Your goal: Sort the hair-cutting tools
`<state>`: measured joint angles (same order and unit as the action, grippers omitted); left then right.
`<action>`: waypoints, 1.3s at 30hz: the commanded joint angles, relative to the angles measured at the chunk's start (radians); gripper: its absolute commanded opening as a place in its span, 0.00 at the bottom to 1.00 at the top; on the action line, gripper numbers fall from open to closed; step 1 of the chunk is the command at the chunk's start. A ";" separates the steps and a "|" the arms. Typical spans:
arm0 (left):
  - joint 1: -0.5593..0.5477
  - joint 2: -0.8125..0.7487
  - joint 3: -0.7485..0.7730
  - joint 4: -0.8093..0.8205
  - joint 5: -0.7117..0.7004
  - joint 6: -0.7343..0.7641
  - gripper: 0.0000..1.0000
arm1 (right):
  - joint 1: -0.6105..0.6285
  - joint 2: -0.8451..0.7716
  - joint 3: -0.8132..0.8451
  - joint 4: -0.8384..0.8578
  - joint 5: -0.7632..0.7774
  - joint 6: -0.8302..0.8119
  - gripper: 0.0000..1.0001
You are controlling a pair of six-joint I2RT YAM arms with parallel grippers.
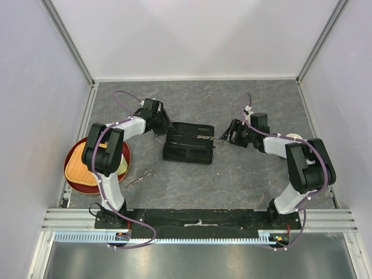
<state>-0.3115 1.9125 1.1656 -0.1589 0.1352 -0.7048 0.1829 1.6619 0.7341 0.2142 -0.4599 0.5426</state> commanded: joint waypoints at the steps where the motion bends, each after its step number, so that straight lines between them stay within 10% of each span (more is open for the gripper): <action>1: -0.009 0.028 -0.027 -0.044 0.015 0.019 0.56 | 0.003 -0.054 0.050 -0.193 0.116 -0.049 0.72; 11: -0.009 0.029 -0.038 -0.033 0.037 0.021 0.56 | 0.050 -0.068 -0.041 0.013 0.159 0.169 0.52; 39: -0.009 0.045 -0.032 -0.034 0.049 0.027 0.55 | 0.162 0.087 0.159 -0.179 0.273 -0.036 0.00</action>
<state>-0.3096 1.9141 1.1561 -0.1390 0.1600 -0.7044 0.3367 1.7325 0.8398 0.0666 -0.1898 0.5831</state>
